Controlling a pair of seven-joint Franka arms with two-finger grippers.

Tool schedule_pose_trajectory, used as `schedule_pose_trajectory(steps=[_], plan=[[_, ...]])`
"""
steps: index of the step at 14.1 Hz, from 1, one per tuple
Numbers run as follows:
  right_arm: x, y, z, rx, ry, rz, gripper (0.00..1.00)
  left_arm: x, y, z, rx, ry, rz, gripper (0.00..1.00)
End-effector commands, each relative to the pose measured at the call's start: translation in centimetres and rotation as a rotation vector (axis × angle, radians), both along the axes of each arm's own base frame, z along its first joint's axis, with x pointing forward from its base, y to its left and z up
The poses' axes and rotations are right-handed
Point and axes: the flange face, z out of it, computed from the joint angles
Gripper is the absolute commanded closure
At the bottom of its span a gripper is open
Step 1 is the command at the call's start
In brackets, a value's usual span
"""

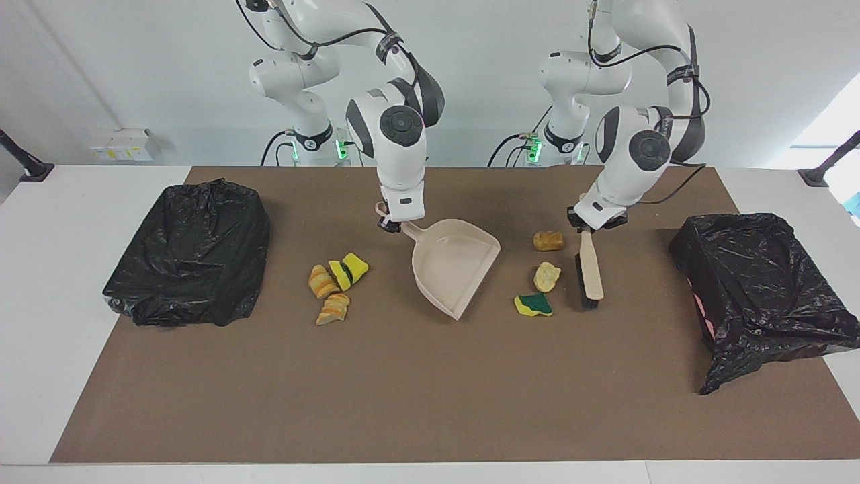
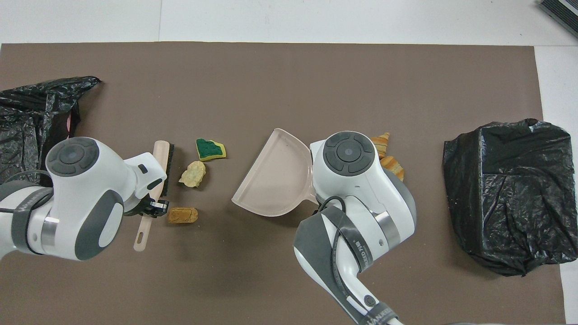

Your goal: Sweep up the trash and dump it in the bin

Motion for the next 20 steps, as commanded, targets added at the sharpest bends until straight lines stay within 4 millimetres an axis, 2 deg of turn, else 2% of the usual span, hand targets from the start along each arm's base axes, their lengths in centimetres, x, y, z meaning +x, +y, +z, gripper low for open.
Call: schedule_pose_trajectory(steps=[1, 2, 4, 5, 6, 7, 9, 13, 15, 16, 18, 20], plan=[[-0.8, 1.2, 0.1, 0.008, -0.017, 0.042, 1.00, 1.3, -0.6, -1.1, 0.031, -0.033, -0.020, 1.00], [-1.4, 2.3, -0.4, 0.001, -0.016, 0.031, 1.00, 1.8, -0.8, -2.0, 0.035, -0.023, -0.026, 1.00], [-1.5, 3.1, -1.2, -0.001, -0.021, 0.018, 1.00, 1.9, -1.3, -2.3, 0.033, -0.032, -0.037, 1.00], [-1.5, 3.1, -1.5, -0.003, -0.019, 0.019, 1.00, 2.1, -2.6, -1.8, 0.027, -0.048, -0.060, 1.00], [-1.5, 3.2, -1.6, -0.002, -0.018, 0.025, 1.00, 2.3, -4.0, -2.3, 0.024, -0.043, -0.080, 1.00], [-1.5, 3.3, -2.0, -0.007, -0.013, 0.026, 1.00, 2.3, -4.5, -2.8, 0.024, -0.037, -0.082, 1.00], [-2.1, 4.1, -2.2, -0.013, -0.011, 0.049, 1.00, 1.5, -6.3, -3.0, 0.021, -0.027, -0.117, 1.00], [-2.2, 4.2, -2.3, -0.013, -0.011, 0.037, 1.00, -1.9, -11.5, -2.9, -0.066, 0.023, -0.336, 1.00], [-2.2, 4.2, -2.3, -0.016, -0.012, 0.022, 1.00, -4.3, -14.8, -2.2, -0.159, 0.070, -0.418, 1.00], [-2.2, 4.2, -2.2, -0.015, -0.014, 0.022, 1.00, -5.2, -16.0, -0.9, -0.172, 0.059, -0.452, 1.00], [-2.2, 4.2, -2.2, -0.015, -0.014, 0.021, 1.00, -6.4, -17.3, 1.7, -0.216, 0.066, -0.363, 1.00], [-2.2, 4.3, -2.2, -0.015, -0.014, 0.022, 1.00, -6.5, -16.5, 2.9, -0.197, 0.084, -0.263, 1.00]])
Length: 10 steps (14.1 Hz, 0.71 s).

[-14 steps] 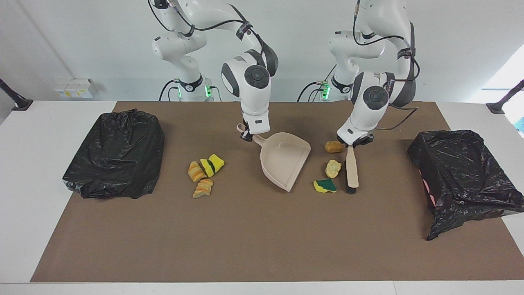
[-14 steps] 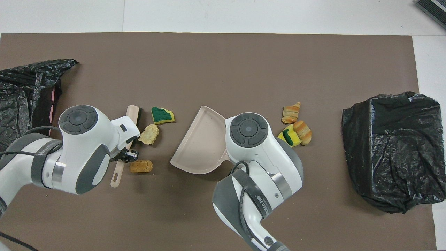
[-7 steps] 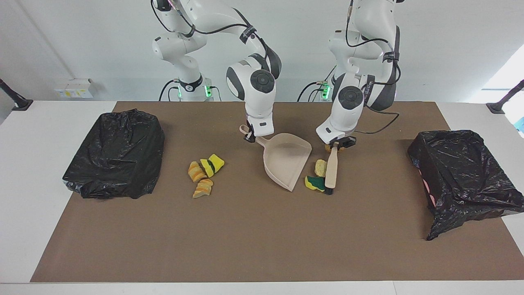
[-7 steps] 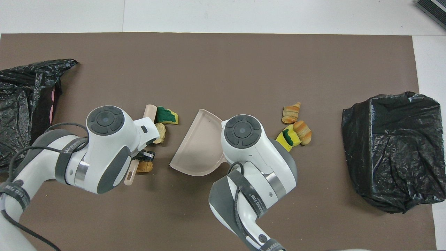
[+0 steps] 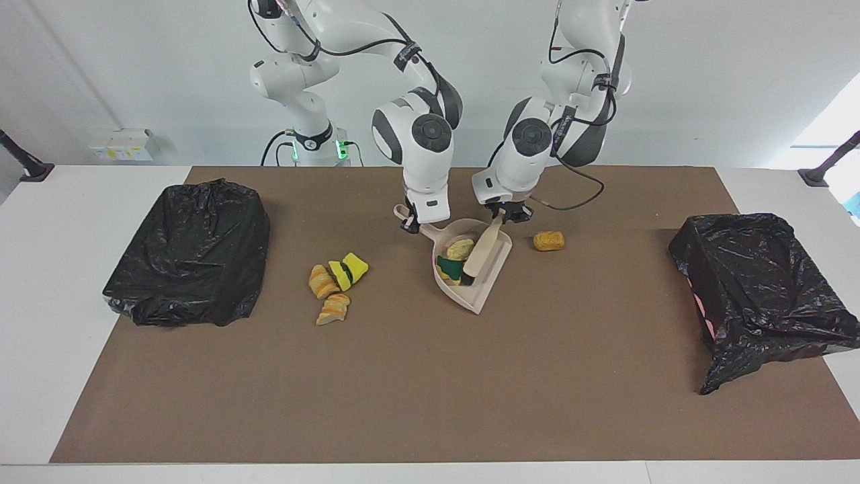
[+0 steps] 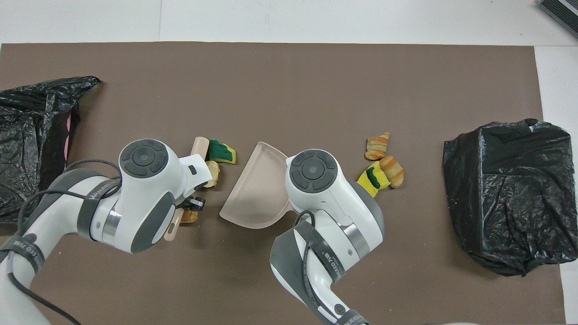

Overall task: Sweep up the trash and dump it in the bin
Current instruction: 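Sweep the crumbs and sponge into the dustpan with the left gripper's brush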

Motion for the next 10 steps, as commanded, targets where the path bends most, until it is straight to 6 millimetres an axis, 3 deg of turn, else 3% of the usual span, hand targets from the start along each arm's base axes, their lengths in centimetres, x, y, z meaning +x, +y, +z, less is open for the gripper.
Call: schedule_pose_trajectory(steps=[1, 4, 10], plan=[[0.0, 0.1, 0.3, 0.001, -0.024, -0.016, 1.00, -0.5, 1.7, 2.5, 0.014, 0.041, 0.103, 1.00], [0.1, 0.0, 0.2, 0.006, -0.026, 0.029, 1.00, 0.5, 5.4, 2.9, 0.080, 0.080, 0.276, 1.00], [1.0, -1.1, 0.1, -0.029, -0.058, 0.254, 1.00, -2.2, 8.3, 4.2, 0.304, 0.025, 0.672, 1.00]])
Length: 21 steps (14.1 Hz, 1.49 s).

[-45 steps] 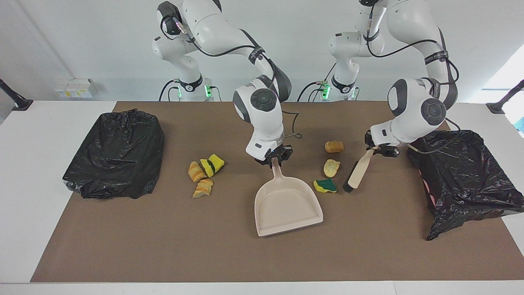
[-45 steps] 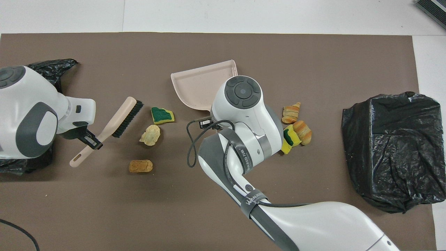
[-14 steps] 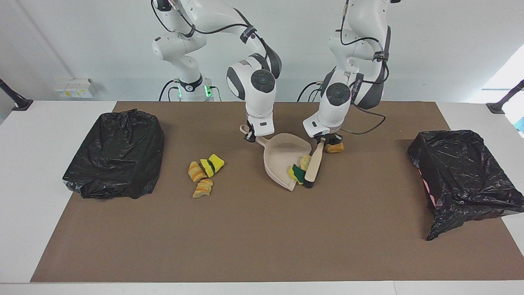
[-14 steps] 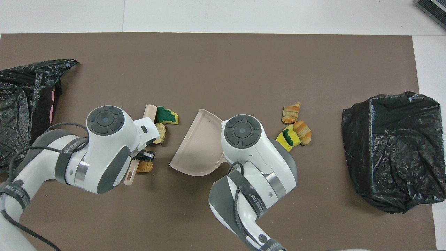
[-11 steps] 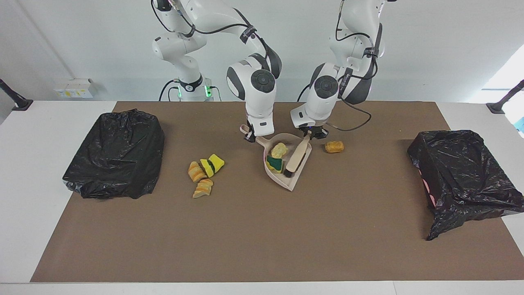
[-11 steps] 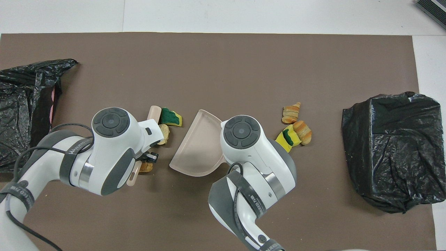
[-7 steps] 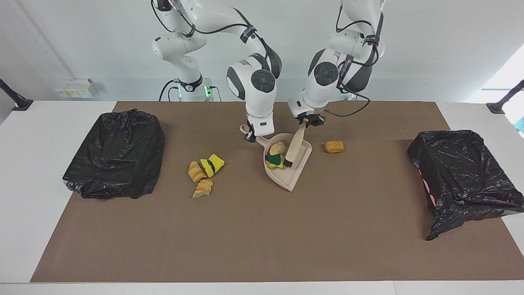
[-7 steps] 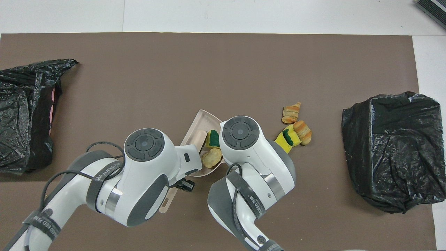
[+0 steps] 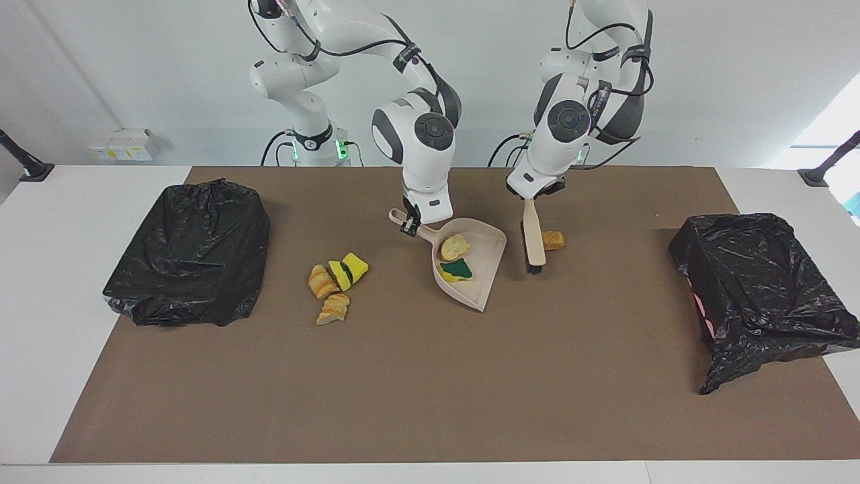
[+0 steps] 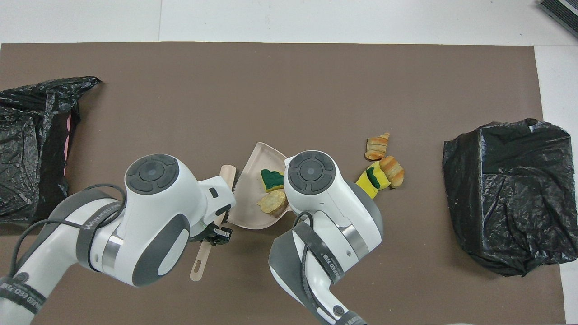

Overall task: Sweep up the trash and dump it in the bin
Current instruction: 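Sweep the crumbs and sponge into the dustpan with the left gripper's brush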

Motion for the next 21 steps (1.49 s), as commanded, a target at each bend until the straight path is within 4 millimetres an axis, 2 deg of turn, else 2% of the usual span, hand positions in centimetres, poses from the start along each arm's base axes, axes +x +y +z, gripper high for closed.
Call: schedule_pose_trajectory(steps=[1, 3, 5, 6, 8, 9, 13, 15, 17, 19, 21], plan=[[0.5, -0.5, 0.0, 0.007, -0.028, 0.068, 1.00, -2.7, 2.5, 0.0, 0.085, -0.020, 0.184, 1.00], [0.3, -0.4, -0.9, 0.029, -0.057, 0.076, 1.00, -4.6, 4.1, -1.1, 0.101, -0.026, 0.241, 1.00], [0.1, -0.5, -1.1, 0.035, -0.065, 0.077, 1.00, -5.4, 6.5, -1.9, 0.102, -0.018, 0.276, 1.00], [0.0, -0.5, -1.1, 0.035, -0.062, 0.079, 1.00, -5.6, 7.1, -2.4, 0.096, -0.016, 0.269, 1.00], [-0.1, -0.5, -1.2, 0.034, -0.059, 0.082, 1.00, -5.7, 7.6, -4.2, 0.052, -0.025, 0.177, 1.00], [-0.1, -0.5, -1.1, 0.034, -0.061, 0.083, 1.00, -5.6, 7.1, -4.8, 0.041, -0.050, 0.173, 1.00], [-0.3, -0.8, -1.6, 0.028, -0.051, 0.079, 1.00, -5.0, 2.8, -7.6, -0.031, -0.097, 0.139, 1.00], [-0.4, -0.8, -1.5, 0.028, -0.051, 0.079, 1.00, -4.4, -0.3, -8.3, -0.062, -0.127, 0.080, 1.00], [-0.4, -0.8, -1.4, 0.028, -0.052, 0.078, 1.00, -4.6, -3.9, -7.7, -0.093, -0.140, 0.024, 1.00], [-0.4, -0.8, -1.4, 0.028, -0.053, 0.075, 1.00, -6.3, -7.2, -7.1, -0.170, -0.145, -0.086, 1.00], [-0.4, -0.8, -1.4, 0.028, -0.053, 0.075, 1.00, -6.2, -7.5, -6.8, -0.189, -0.140, -0.117, 1.00]])
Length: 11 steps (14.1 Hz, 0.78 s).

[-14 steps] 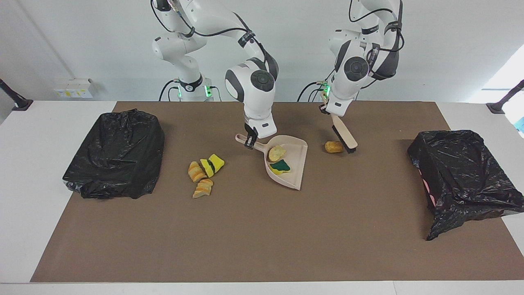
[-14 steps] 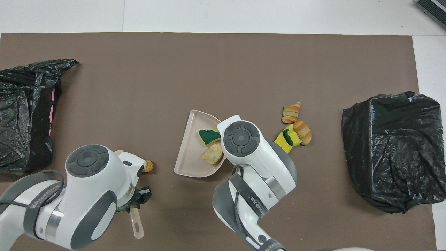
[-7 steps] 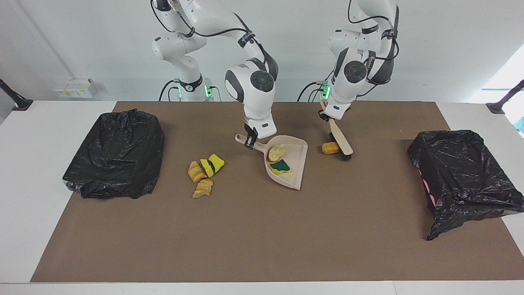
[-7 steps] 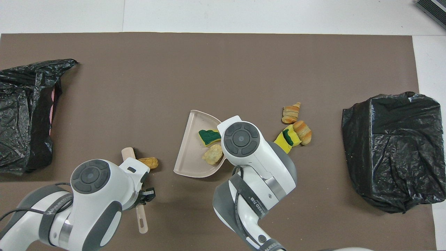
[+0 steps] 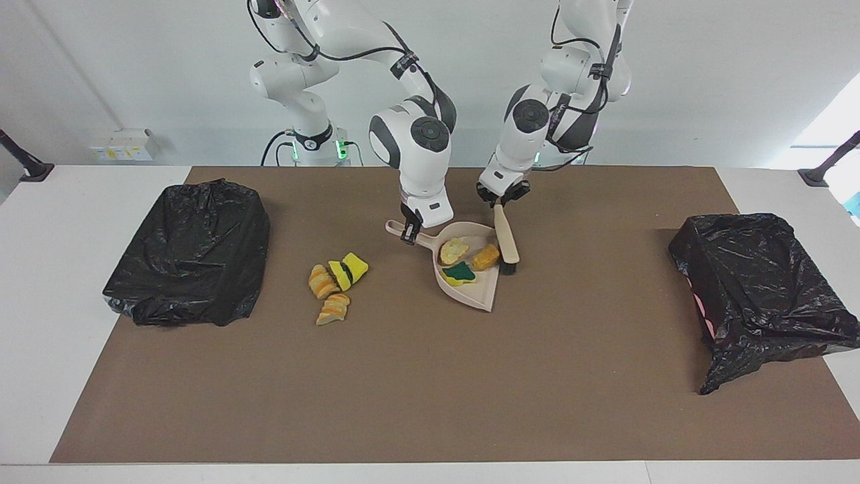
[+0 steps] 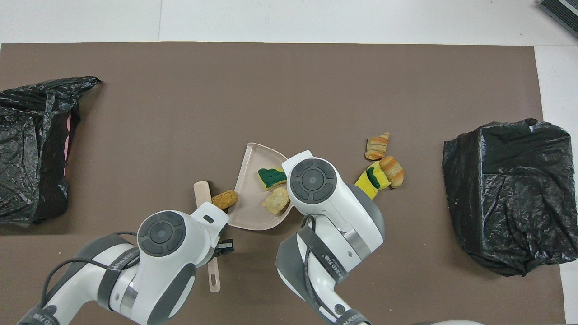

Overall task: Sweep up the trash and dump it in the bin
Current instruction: 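Sweep the crumbs and sponge into the dustpan with the left gripper's brush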

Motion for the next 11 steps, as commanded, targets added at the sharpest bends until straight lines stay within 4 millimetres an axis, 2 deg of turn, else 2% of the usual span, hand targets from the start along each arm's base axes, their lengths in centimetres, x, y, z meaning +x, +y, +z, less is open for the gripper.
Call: schedule_pose_trajectory(steps=[1, 4, 7, 10, 11], plan=[[-0.5, -0.5, 0.1, 0.002, -0.011, 0.023, 1.00, 0.8, -0.2, 0.1, -0.041, 0.007, -0.063, 1.00], [-0.5, -0.5, 0.1, 0.002, -0.011, 0.022, 1.00, 2.5, 1.5, 0.0, -0.033, 0.015, -0.091, 1.00], [-0.5, -0.5, 0.1, 0.002, -0.011, 0.022, 1.00, 4.6, 4.5, 1.0, 0.002, 0.021, -0.063, 1.00], [-0.3, -0.6, 0.2, -0.003, -0.009, 0.005, 1.00, 5.2, 6.3, 2.4, 0.020, 0.057, -0.034, 1.00], [-0.3, -0.7, 1.0, 0.002, -0.018, -0.015, 1.00, 5.3, 6.9, 2.6, 0.057, 0.049, -0.044, 1.00]])
